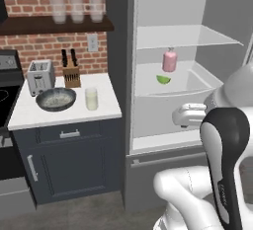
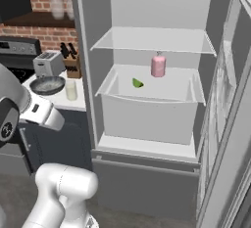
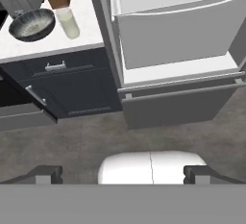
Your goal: Grab a lemon wedge from the fridge and one ice cube from the ice bowl, and put them in the glass of lemonade.
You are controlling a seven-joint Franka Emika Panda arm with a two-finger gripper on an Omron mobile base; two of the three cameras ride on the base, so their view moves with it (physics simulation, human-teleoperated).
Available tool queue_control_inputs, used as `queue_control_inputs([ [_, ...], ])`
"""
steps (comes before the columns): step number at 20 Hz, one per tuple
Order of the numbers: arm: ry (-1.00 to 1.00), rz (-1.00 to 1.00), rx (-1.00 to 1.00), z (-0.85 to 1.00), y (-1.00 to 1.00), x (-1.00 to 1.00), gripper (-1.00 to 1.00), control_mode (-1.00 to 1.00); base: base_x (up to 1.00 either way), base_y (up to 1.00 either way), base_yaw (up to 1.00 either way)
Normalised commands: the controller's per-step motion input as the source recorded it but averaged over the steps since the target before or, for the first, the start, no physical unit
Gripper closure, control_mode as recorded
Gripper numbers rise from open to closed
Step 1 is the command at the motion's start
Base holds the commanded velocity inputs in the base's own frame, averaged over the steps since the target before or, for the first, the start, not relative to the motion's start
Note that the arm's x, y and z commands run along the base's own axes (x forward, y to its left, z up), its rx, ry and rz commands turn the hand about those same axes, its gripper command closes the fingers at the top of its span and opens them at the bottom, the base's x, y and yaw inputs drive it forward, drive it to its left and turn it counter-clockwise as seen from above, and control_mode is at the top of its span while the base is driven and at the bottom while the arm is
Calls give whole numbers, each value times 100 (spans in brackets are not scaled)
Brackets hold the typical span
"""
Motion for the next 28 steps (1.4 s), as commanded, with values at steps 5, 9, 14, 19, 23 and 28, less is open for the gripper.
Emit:
queue_control_inputs([
  [5,0,0,0,0,0,0,-100,100,16,-67,19],
  [9,0,0,0,0,0,0,-100,100,20,-44,6],
  [14,0,0,0,0,0,0,-100,100,54,-41,-1],
  [19,0,0,0,0,0,0,-100,100,34,-31,-12],
  [23,0,0,0,0,0,0,-100,100,1,-20,-19],
  [28,0,0,0,0,0,0,-100,100,12,1,-29],
])
